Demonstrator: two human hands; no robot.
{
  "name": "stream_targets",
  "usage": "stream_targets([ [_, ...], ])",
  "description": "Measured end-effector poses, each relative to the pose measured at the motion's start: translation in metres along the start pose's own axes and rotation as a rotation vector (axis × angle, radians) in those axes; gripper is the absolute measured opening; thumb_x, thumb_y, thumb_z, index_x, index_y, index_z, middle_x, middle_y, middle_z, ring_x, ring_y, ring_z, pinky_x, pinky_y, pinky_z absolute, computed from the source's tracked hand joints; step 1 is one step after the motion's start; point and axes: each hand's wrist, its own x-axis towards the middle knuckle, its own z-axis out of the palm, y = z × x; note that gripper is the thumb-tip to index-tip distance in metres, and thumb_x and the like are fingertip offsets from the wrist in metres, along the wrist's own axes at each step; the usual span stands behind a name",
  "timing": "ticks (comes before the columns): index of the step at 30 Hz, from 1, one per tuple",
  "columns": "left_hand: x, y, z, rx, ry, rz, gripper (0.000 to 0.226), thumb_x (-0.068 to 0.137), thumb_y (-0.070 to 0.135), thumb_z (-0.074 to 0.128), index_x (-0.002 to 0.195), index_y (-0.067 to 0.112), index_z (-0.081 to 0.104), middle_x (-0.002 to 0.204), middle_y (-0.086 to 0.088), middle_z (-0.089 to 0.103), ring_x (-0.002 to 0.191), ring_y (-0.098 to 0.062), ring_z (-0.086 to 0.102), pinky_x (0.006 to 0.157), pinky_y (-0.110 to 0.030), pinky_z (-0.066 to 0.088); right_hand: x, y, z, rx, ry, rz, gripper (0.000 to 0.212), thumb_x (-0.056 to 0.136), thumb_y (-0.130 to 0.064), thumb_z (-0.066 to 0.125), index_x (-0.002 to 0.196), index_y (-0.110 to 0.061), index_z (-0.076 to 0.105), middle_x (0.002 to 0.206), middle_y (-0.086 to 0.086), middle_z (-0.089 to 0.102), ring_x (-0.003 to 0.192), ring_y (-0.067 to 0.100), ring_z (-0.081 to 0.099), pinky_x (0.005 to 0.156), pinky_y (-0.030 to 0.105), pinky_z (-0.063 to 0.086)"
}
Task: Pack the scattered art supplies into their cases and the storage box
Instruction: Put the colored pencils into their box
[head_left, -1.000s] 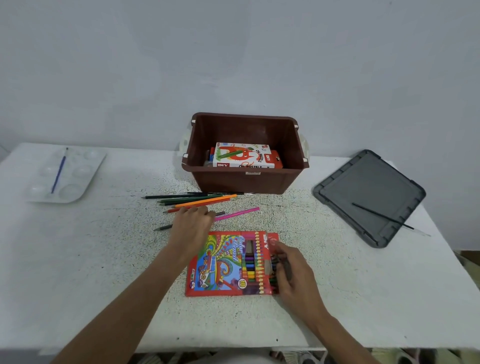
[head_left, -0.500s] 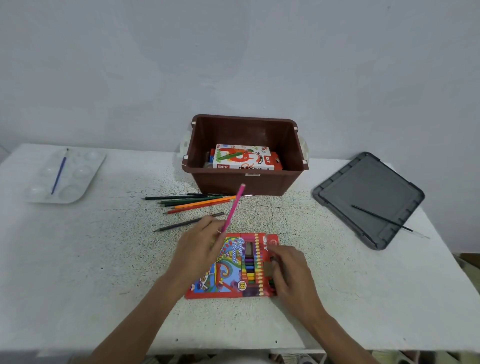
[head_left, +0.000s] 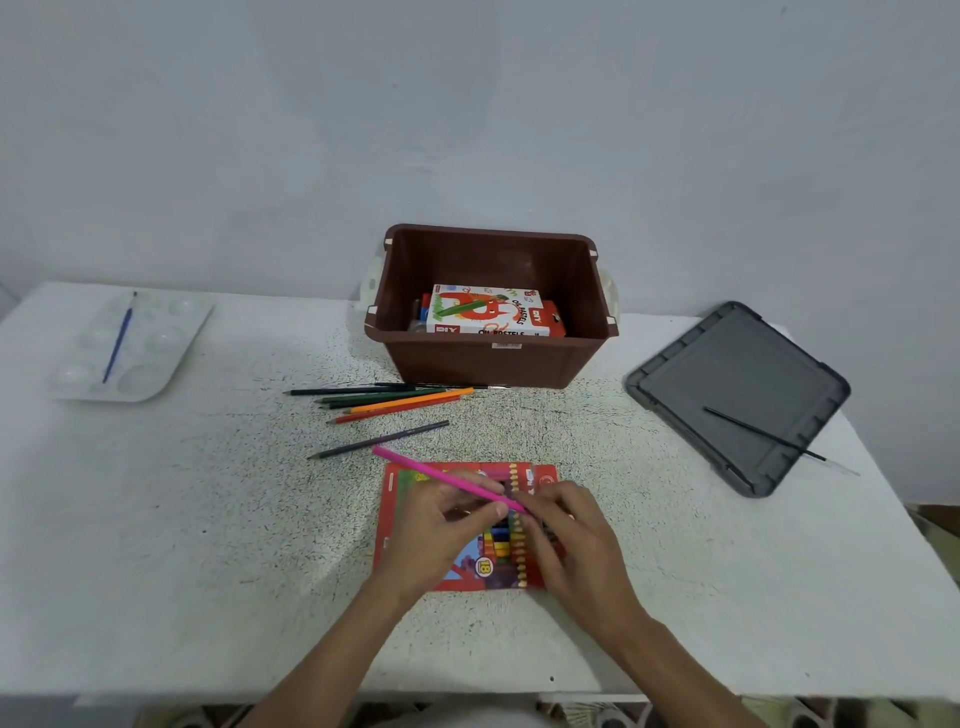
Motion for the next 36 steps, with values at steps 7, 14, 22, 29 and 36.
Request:
stream_targets([
  [7,0.001,-0.001,-0.018,-0.05,0.111,-0.045,0.012,0.086,0.008,0.071,0.097,0.012,0.072,0.094,-0.004,0.075,0.092,-0.02,0.07,0.082,-0.029,0.056,-0.004,0.055,-0.027,-0.285,-0.03,0.068,0.028,0.086,-0.004,0.069,0.113,-0.007,0.071,0.092,0.003,0.061,0.079,0.017,0.051,0.065,0.018,0.035],
  [14,0.008,-0.042,-0.063,0.765,0.285,0.2,0.012,0.091,0.024,0.067,0.103,0.023,0.068,0.115,0.004,0.056,0.105,-0.007,0.053,0.082,-0.021,0.045,-0.014,0.116,-0.096,-0.58,0.029,0.219,0.027,0.079,0.008,0.072,0.103,-0.004,0.075,0.091,0.013,0.059,0.078,0.035,0.055,0.059,0.032,0.041],
  [22,0.007,-0.065,-0.073,0.772,0.325,0.226,0.019,0.093,0.025,0.062,0.111,0.02,0.065,0.124,0.0,0.05,0.112,-0.01,0.05,0.082,-0.027,0.049,-0.016,0.121,-0.101,-0.594,0.041,0.167,0.025,0.081,0.008,0.068,0.104,-0.001,0.074,0.094,0.016,0.059,0.076,0.034,0.056,0.058,0.03,0.039],
  [29,0.008,-0.07,-0.074,0.797,0.323,0.243,0.021,0.09,0.029,0.056,0.107,0.021,0.065,0.121,0.001,0.052,0.111,-0.011,0.051,0.088,-0.031,0.048,-0.013,0.117,-0.107,-0.568,0.073,0.145,0.023,0.085,0.002,0.065,0.105,-0.004,0.075,0.094,0.013,0.058,0.076,0.029,0.055,0.055,0.032,0.043],
  [36,0.009,-0.073,-0.074,0.82,0.335,0.221,0.018,0.093,0.026,0.061,0.109,0.02,0.065,0.123,0.0,0.053,0.111,-0.01,0.051,0.086,-0.034,0.053,-0.016,0.102,-0.085,-0.527,-0.04,0.081,0.029,0.079,0.006,0.072,0.106,-0.004,0.075,0.092,0.013,0.059,0.072,0.03,0.055,0.054,0.032,0.043],
])
